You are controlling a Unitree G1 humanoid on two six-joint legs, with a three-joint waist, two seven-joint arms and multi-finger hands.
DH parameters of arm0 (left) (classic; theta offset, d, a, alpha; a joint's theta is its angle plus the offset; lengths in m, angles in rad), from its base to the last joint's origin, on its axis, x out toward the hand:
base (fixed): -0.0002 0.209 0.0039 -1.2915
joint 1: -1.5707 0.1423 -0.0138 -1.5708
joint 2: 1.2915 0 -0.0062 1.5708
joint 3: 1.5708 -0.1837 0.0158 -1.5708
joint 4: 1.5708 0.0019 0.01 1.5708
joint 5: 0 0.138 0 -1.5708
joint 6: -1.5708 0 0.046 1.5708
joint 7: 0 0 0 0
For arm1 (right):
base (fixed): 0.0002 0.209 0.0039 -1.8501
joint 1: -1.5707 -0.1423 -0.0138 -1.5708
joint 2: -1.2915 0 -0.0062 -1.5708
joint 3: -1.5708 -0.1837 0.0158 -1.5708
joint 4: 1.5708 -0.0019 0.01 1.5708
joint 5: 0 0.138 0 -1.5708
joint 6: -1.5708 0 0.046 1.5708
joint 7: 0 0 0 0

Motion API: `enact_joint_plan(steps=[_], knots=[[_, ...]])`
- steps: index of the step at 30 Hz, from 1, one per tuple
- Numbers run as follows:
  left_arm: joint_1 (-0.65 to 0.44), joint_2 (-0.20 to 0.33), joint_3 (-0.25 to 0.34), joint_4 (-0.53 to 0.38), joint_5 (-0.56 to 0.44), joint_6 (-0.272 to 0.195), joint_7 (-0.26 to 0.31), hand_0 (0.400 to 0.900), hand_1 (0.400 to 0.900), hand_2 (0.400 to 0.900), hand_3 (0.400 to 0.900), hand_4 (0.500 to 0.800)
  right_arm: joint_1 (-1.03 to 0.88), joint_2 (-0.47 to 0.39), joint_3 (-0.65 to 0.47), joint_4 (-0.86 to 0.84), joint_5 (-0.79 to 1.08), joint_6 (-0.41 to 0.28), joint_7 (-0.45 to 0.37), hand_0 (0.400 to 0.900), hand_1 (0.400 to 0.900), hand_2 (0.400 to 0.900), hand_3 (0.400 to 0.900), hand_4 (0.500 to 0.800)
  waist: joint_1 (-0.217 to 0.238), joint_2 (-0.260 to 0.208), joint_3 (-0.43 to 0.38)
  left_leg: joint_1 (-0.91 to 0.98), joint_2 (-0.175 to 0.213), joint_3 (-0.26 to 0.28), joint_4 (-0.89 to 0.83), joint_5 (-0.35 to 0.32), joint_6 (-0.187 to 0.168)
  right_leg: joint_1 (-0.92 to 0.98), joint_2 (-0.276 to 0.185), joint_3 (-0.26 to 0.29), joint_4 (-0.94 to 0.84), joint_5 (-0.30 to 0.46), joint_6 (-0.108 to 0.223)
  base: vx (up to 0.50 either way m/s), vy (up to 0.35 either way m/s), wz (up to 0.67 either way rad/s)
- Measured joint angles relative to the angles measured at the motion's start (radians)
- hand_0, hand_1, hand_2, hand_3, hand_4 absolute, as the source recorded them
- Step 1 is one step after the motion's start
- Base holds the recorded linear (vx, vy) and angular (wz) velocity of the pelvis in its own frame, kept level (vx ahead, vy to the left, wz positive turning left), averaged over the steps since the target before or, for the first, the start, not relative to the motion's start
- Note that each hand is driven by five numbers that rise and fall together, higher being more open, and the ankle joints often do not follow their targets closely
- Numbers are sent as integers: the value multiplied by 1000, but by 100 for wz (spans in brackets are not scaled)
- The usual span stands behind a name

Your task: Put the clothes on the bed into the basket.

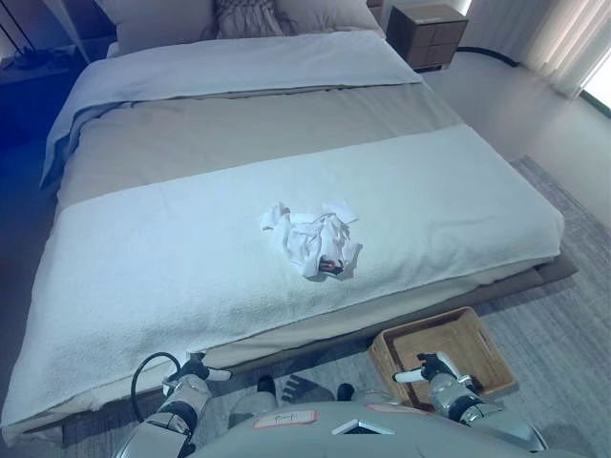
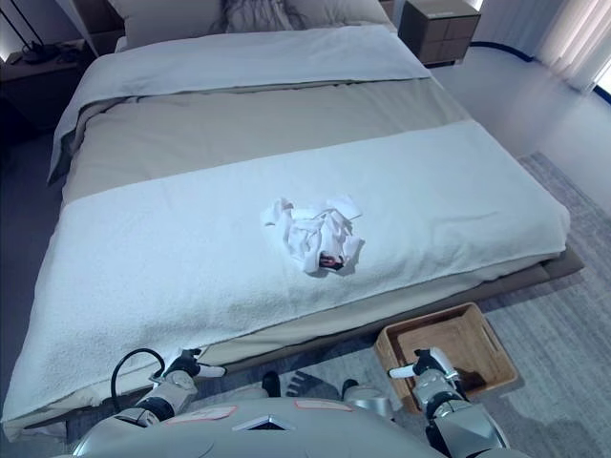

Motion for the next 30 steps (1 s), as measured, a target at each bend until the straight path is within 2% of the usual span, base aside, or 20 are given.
enact_joint_plan(steps=[8, 16, 23, 24, 26, 30], knots=[[2, -1, 0, 0, 0, -1, -7, 900, 900, 900, 900, 800, -3, -1, 37, -2, -36, 0, 0, 900, 900, 900, 900, 800, 5, -1, 5, -3, 0, -1, 0, 0, 0, 0, 0, -2, 0, 0, -1, -2, 1, 2], [-9, -3, 0, -4, 0, -1, 9, 900, 900, 900, 900, 800, -98, -28, 234, -135, -165, 3, -9, 900, 900, 900, 900, 800, 5, 1, 24, -48, 1, -9, 0, 11, -5, -41, 3, -11, 0, 3, 3, -18, 21, 6], [-68, -4, 0, -21, -40, -2, 63, 900, 900, 900, 900, 800, -321, -22, 327, -220, -231, -5, -30, 900, 900, 900, 900, 800, 53, 4, 72, -131, -4, -54, 11, 44, -22, -101, 6, -54, 2, 19, 10, -22, 31, 21], [-64, -3, 1, -20, -44, -2, 68, 900, 900, 900, 900, 800, -349, -19, 339, -228, -230, 2, -30, 900, 900, 900, 900, 800, 76, 5, 77, -145, -4, -66, 11, 49, -24, -108, 6, -67, 4, 21, 11, 4, 29, 33], [-78, 0, 1, -37, -44, -3, 84, 900, 900, 900, 900, 800, -402, -19, 350, -242, -231, 0, -37, 900, 900, 900, 900, 800, 85, 0, 89, -177, -6, -89, 11, 61, -28, -128, 7, -88, 4, 22, 10, 6, 25, 24], [-79, 3, 0, -42, -81, -7, 106, 900, 900, 900, 900, 800, -502, 0, 359, -246, -229, 12, -65, 900, 900, 900, 900, 800, 139, -4, 123, -231, -15, -132, 12, 77, -38, -156, 9, -137, 4, 22, 11, 5, 40, 48]])
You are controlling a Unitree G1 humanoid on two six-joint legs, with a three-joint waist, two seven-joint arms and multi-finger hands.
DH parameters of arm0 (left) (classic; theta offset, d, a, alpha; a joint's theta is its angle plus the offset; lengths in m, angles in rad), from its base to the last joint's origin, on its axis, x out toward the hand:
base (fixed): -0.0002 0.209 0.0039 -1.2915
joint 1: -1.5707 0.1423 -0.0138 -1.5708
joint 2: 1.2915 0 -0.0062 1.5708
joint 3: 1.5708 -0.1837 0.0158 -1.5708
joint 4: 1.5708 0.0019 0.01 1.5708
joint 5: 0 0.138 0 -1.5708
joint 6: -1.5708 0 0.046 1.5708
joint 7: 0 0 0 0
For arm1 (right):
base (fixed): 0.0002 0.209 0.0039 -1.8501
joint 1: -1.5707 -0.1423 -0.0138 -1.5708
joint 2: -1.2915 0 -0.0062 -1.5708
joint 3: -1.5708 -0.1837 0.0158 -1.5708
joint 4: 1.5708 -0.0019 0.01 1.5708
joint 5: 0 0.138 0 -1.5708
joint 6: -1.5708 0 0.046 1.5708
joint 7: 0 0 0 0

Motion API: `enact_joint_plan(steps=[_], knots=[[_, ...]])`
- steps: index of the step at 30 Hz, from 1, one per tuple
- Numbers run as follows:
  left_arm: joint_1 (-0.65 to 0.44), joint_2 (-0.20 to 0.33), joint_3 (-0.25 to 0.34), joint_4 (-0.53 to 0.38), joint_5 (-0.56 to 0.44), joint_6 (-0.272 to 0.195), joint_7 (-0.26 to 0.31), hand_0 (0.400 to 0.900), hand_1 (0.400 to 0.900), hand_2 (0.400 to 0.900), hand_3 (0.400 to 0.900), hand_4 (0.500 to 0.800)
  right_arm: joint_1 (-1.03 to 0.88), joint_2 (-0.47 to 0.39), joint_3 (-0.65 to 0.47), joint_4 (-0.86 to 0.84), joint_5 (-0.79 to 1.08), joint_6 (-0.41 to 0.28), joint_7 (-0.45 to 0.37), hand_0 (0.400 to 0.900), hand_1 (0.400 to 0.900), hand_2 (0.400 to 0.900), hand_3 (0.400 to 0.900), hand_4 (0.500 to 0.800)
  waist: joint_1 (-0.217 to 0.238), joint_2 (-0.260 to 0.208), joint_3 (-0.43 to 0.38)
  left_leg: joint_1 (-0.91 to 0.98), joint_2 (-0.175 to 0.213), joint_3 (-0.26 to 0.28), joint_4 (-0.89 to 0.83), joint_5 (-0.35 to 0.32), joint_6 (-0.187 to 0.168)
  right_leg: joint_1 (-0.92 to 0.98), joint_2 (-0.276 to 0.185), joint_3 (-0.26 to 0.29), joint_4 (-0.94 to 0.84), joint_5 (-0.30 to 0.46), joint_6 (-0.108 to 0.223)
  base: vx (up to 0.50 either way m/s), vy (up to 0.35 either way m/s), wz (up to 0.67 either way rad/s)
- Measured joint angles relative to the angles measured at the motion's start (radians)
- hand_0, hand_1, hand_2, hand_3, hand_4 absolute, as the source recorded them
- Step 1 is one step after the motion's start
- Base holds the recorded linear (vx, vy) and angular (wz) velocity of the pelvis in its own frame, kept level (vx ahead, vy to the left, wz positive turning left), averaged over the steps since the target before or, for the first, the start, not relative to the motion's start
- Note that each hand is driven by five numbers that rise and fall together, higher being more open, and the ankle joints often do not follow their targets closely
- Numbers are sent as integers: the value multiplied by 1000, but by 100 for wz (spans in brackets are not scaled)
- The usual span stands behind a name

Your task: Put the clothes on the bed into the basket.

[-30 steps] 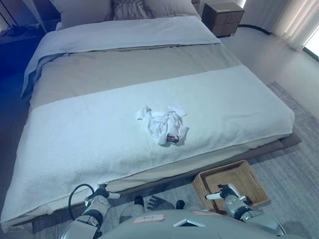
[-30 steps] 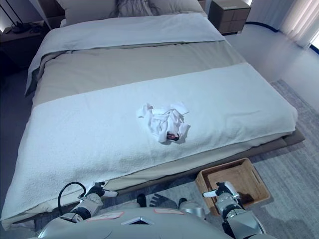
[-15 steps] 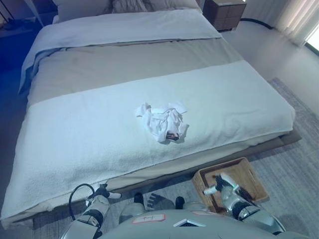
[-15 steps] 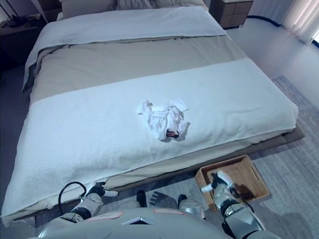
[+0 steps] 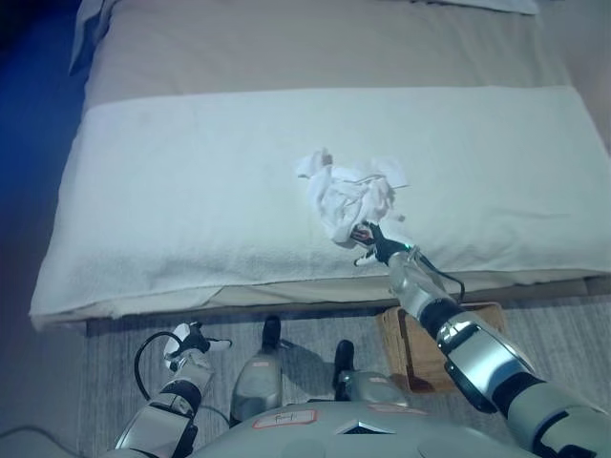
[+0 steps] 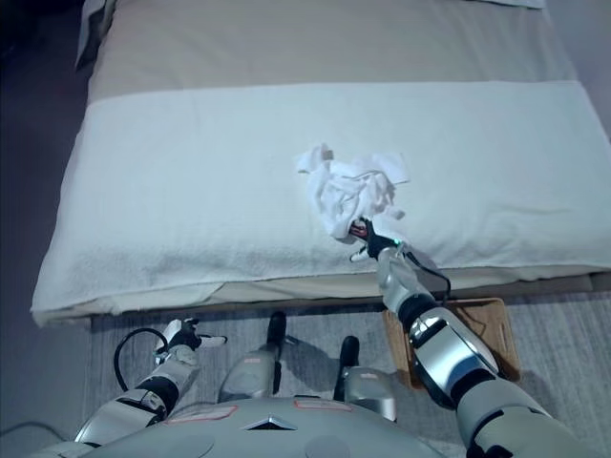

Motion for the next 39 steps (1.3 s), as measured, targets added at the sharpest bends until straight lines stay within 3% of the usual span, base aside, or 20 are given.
enact_joint_plan(steps=[7, 13, 18, 24, 25, 26, 27, 39], knots=[[-53, 11, -2, -1, -40, -17, 26, 900, 900, 900, 900, 800, -125, 1, 2, 12, 9, 15, -33, 900, 900, 900, 900, 800, 59, 5, 50, -77, -27, -82, 0, 24, -9, -38, -13, -77, 0, 0, 0, 53, 42, 23], [-92, 18, -32, 2, -50, -36, 46, 900, 900, 900, 900, 800, -247, -7, 1, 115, 10, 32, -67, 900, 900, 900, 900, 800, 104, 23, 72, -127, -53, -104, 0, 40, -5, -76, -35, -100, 0, 1, 3, 41, 46, 21], [-129, 19, -87, 3, -70, -47, 57, 900, 900, 900, 900, 800, -334, -24, 0, 208, -1, 36, -82, 900, 900, 900, 900, 800, 116, 47, 83, -194, -67, -129, 0, 58, -2, -128, -47, -127, 0, 8, 14, 36, 17, 16], [-139, 15, -126, 0, -70, -71, 57, 900, 900, 900, 900, 800, -392, -108, 0, 297, -50, 48, -100, 900, 900, 900, 900, 800, 165, 90, 80, -249, -87, -143, 1, 71, -8, -176, -65, -144, 0, 15, 26, 18, 7, 4], [-135, 15, -134, -1, -70, -74, 57, 900, 900, 900, 900, 800, -399, -120, 1, 314, -71, 52, -104, 602, 602, 602, 602, 621, 172, 102, 76, -252, -92, -146, 1, 72, -8, -177, -68, -147, 0, 15, 27, 15, 11, -7], [-131, 15, -135, 0, -70, -74, 57, 900, 900, 900, 900, 800, -403, -125, 3, 320, -80, 56, -105, 602, 602, 602, 602, 621, 173, 109, 74, -253, -95, -147, 1, 72, -8, -178, -71, -148, 0, 14, 29, 4, 17, -11], [-124, 15, -134, 0, -70, -74, 58, 900, 900, 900, 900, 800, -405, -127, 4, 323, -85, 57, -110, 400, 400, 400, 400, 500, 173, 114, 71, -254, -98, -145, 1, 72, -8, -180, -75, -147, 0, 14, 32, -3, 15, -10], [-124, 12, -152, -32, -70, -83, 58, 900, 900, 900, 900, 800, -438, -202, 29, 325, -172, 63, -130, 400, 400, 400, 400, 500, 160, 142, 53, -283, -101, -125, 1, 77, -4, -218, -82, -125, 1, 22, 48, -3, -4, -11]])
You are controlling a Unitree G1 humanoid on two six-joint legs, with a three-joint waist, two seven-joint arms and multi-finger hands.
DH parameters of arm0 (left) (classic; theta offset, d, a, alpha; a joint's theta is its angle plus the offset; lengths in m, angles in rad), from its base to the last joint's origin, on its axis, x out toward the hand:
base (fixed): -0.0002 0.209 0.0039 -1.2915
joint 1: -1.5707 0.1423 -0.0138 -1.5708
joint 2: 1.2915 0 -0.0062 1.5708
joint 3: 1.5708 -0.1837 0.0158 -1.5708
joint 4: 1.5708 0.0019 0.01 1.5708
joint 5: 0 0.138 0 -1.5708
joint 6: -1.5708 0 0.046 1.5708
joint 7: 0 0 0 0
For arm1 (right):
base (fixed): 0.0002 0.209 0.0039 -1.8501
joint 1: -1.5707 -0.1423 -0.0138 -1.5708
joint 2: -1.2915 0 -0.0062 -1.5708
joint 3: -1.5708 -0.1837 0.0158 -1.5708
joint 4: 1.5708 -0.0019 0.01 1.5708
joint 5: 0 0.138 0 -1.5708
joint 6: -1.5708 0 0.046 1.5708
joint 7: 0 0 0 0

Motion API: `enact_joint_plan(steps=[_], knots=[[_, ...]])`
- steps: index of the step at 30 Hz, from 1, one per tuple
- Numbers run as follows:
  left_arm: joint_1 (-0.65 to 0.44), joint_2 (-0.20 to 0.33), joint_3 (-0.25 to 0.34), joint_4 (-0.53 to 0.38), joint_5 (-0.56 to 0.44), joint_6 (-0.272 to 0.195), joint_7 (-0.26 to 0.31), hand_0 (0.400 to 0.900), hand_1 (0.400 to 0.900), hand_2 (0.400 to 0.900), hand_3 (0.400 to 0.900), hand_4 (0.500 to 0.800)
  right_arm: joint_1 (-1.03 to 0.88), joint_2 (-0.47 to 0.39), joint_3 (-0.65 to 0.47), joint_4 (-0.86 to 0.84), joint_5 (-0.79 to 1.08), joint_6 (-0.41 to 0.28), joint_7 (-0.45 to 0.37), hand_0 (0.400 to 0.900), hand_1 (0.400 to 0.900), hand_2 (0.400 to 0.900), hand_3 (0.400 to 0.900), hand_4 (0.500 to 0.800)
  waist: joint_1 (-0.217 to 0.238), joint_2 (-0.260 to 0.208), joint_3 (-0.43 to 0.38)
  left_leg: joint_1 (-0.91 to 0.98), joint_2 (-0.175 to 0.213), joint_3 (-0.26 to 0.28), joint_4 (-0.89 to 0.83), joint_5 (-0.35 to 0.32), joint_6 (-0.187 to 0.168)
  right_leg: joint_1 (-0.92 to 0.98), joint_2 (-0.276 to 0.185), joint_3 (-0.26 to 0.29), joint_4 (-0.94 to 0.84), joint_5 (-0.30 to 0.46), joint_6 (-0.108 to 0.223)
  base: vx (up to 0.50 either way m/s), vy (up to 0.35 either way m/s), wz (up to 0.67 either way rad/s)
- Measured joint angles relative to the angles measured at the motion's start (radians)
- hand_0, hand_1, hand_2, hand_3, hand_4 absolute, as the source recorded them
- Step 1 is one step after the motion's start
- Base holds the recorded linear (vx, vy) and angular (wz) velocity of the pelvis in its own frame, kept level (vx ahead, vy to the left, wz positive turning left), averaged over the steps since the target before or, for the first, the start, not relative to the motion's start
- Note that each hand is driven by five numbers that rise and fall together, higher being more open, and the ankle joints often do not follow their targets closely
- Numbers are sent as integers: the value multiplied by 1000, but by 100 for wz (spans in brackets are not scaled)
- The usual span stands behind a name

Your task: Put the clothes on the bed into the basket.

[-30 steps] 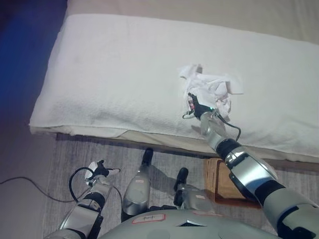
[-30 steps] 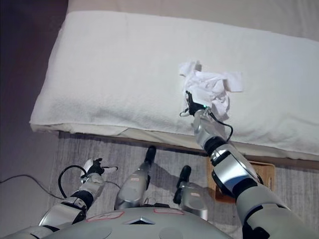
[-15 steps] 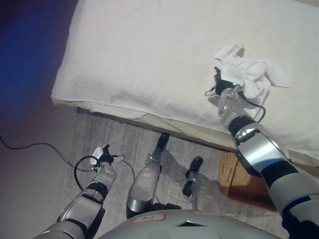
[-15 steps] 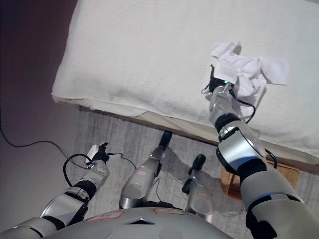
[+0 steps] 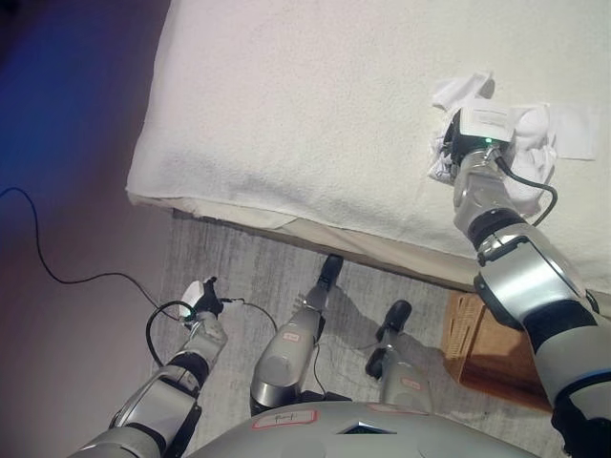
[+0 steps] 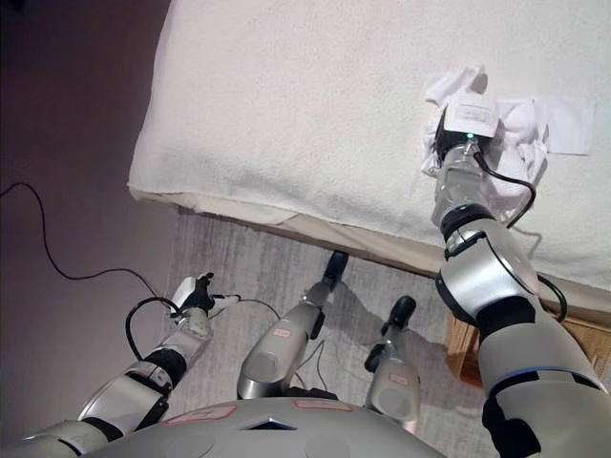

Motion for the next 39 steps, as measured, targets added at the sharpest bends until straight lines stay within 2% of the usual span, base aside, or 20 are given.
enact_joint_plan(steps=[6, 10, 15, 23, 28, 29, 32, 39], knots=[[-15, 0, 0, 0, 0, 1, -1, 900, 900, 900, 900, 800, 7, 2, -11, -2, 1, 1, 1, 400, 400, 400, 400, 500, -7, 0, 0, 29, 4, 34, 0, 1, 1, 13, -3, 35, 0, 5, 7, -26, -16, -17], [-17, 0, 4, 20, 0, 9, -8, 900, 900, 900, 900, 800, 40, 13, -41, -29, 8, 9, 0, 400, 400, 400, 400, 500, -42, -3, 2, 61, 6, 49, 0, 0, 1, 39, -4, 50, 0, 7, 10, -36, -36, -25], [-16, 5, 49, 38, 0, 24, -17, 900, 900, 900, 900, 800, 154, 48, -103, -69, 46, 17, -2, 400, 400, 400, 400, 500, -106, -37, 23, 145, 15, 91, -1, -18, -8, 100, -4, 95, -1, 7, 12, -15, -51, -20], [10, 0, 104, 54, 6, 51, -45, 900, 900, 900, 900, 800, 346, 51, -238, -111, 98, 27, 0, 400, 400, 400, 400, 500, -222, -76, 28, 265, 36, 178, -2, -60, 26, 177, 4, 184, -3, 8, 12, -26, -58, -35], [32, -1, 147, 66, 12, 68, -53, 900, 900, 900, 900, 800, 440, 16, -285, -108, 111, 34, 12, 400, 400, 400, 400, 500, -257, -93, 4, 330, 48, 228, -2, -81, 42, 216, 10, 231, -4, 8, 11, 7, -49, -34], [36, -2, 154, 69, 13, 70, -55, 900, 900, 900, 900, 800, 459, 2, -303, -109, 111, 28, 14, 400, 400, 400, 400, 500, -275, -96, -1, 345, 50, 241, -2, -85, 47, 225, 11, 244, -4, 8, 11, 11, -78, -45], [58, -1, 159, 76, 17, 78, -64, 900, 900, 900, 900, 800, 505, -40, -328, -106, 120, 33, 20, 400, 400, 400, 400, 500, -283, -100, -41, 379, 59, 278, -4, -104, 48, 237, 17, 284, -4, 8, 11, 6, -69, -18], [61, 1, 171, 76, 43, 81, -67, 900, 900, 900, 900, 800, 556, -125, -423, -86, 141, 36, 22, 400, 400, 400, 400, 500, -333, -94, -86, 412, 79, 294, -13, -116, 50, 260, 37, 299, -5, 4, 4, -4, -54, -6]])
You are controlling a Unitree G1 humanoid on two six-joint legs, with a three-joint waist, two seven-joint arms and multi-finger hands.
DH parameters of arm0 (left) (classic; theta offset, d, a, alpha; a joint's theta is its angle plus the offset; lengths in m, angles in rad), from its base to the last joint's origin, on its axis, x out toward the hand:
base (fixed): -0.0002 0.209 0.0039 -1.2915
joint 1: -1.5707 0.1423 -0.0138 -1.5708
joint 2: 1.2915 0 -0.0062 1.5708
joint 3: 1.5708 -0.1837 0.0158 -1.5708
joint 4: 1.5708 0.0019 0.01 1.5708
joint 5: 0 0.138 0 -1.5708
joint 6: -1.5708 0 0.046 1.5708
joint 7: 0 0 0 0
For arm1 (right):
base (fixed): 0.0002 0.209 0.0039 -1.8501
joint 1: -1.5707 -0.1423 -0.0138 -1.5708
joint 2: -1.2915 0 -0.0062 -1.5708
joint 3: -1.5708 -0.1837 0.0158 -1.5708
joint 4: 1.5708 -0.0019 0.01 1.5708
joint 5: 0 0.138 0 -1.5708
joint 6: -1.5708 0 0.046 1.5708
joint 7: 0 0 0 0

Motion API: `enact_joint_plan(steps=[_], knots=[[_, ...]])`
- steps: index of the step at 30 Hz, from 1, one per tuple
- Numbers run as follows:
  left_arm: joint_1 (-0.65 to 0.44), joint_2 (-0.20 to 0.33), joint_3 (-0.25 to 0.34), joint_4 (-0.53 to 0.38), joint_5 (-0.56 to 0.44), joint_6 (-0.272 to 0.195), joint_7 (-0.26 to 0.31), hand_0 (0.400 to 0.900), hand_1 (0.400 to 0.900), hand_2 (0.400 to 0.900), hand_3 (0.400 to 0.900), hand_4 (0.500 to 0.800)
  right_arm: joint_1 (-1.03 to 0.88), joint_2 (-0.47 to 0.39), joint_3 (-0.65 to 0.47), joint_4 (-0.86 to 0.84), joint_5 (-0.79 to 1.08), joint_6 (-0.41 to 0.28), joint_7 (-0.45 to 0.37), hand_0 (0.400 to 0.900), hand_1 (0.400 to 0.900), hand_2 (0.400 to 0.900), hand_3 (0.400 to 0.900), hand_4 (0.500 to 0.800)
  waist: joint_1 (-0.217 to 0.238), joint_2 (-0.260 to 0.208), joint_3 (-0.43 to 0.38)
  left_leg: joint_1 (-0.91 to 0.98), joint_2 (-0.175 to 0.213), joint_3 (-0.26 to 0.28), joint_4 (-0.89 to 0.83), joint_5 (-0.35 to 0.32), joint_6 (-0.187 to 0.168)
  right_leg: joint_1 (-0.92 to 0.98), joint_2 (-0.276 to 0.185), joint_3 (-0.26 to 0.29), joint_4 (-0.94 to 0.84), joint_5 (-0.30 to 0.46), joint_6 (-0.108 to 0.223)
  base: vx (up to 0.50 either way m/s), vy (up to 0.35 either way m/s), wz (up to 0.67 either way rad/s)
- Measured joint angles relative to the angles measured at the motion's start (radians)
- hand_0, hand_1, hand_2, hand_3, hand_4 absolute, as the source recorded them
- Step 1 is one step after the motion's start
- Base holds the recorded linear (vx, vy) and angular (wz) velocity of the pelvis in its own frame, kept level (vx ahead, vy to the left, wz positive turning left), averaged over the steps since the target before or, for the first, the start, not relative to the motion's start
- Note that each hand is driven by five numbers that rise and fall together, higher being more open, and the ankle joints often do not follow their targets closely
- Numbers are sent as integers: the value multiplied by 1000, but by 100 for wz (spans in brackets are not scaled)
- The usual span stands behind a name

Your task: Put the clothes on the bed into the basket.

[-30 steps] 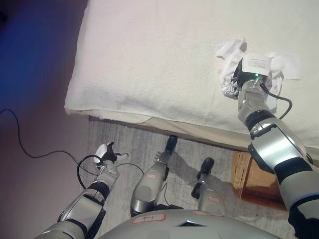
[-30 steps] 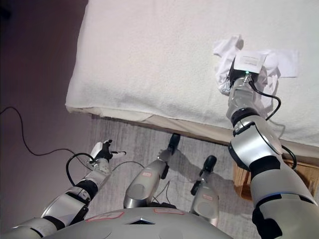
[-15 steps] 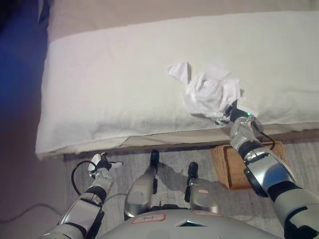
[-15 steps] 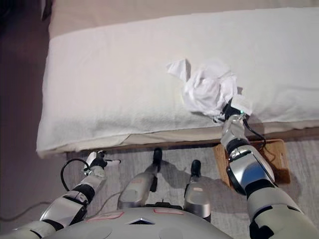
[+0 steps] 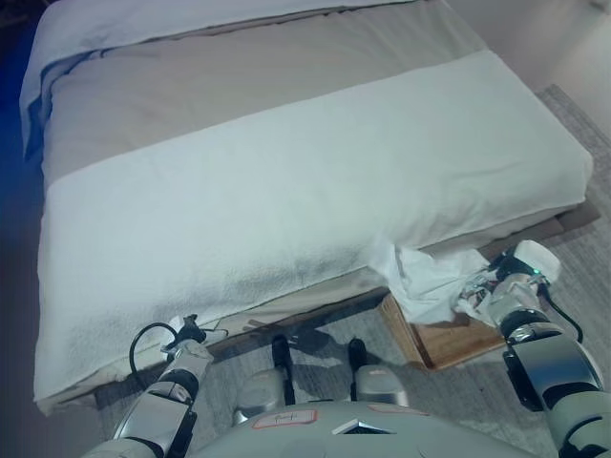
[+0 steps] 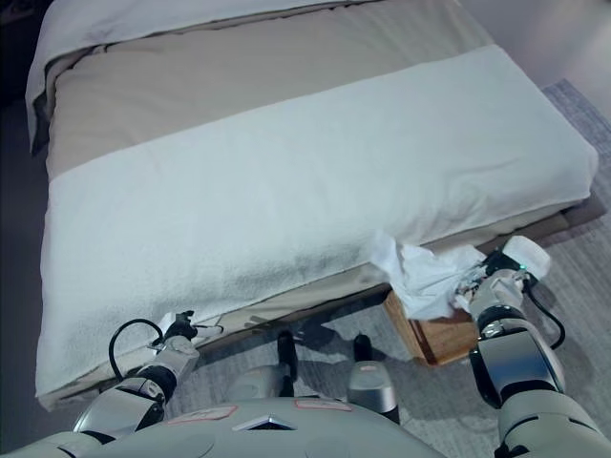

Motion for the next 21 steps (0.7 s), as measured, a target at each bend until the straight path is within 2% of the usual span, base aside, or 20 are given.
enact_joint_plan(steps=[5, 9, 11, 12, 21], knots=[[9, -3, 0, 1, 1, 7, -7, 900, 900, 900, 900, 800, 42, -54, -31, 38, 23, 3, 0, 400, 400, 400, 400, 500, 1, 31, -23, 8, 12, 7, 0, -8, -7, 4, 12, 8, 0, -7, -10, -3, -37, 0], [24, -4, 2, 1, 1, 11, -8, 900, 900, 900, 900, 800, 68, -66, -31, 38, 33, 3, 0, 400, 400, 400, 400, 500, 1, 47, -34, 8, 24, 7, 0, -10, -11, 4, 20, 8, 0, -8, -14, 4, -33, 2], [31, -7, 2, 1, 1, 11, -8, 900, 900, 900, 900, 800, 71, -66, -31, 38, 33, 3, 0, 675, 675, 675, 675, 665, 1, 53, -38, 8, 28, 6, 0, -10, -11, 4, 28, 7, 0, -8, -16, -4, -33, 3], [33, -8, 2, 1, 1, 12, -8, 900, 900, 900, 900, 800, 71, -66, -30, 38, 33, 1, 0, 900, 900, 900, 900, 800, 2, 54, -38, 8, 29, 6, 0, -10, -11, 4, 30, 7, 0, -9, -16, -4, -25, 5], [31, -10, 2, 2, 1, 13, -10, 900, 900, 900, 900, 800, 66, -51, -26, 56, 48, -6, 16, 900, 900, 900, 900, 800, 3, 55, -39, 10, 31, -12, 0, -3, -14, 17, 34, -18, 0, -9, -20, -2, -24, 7]])
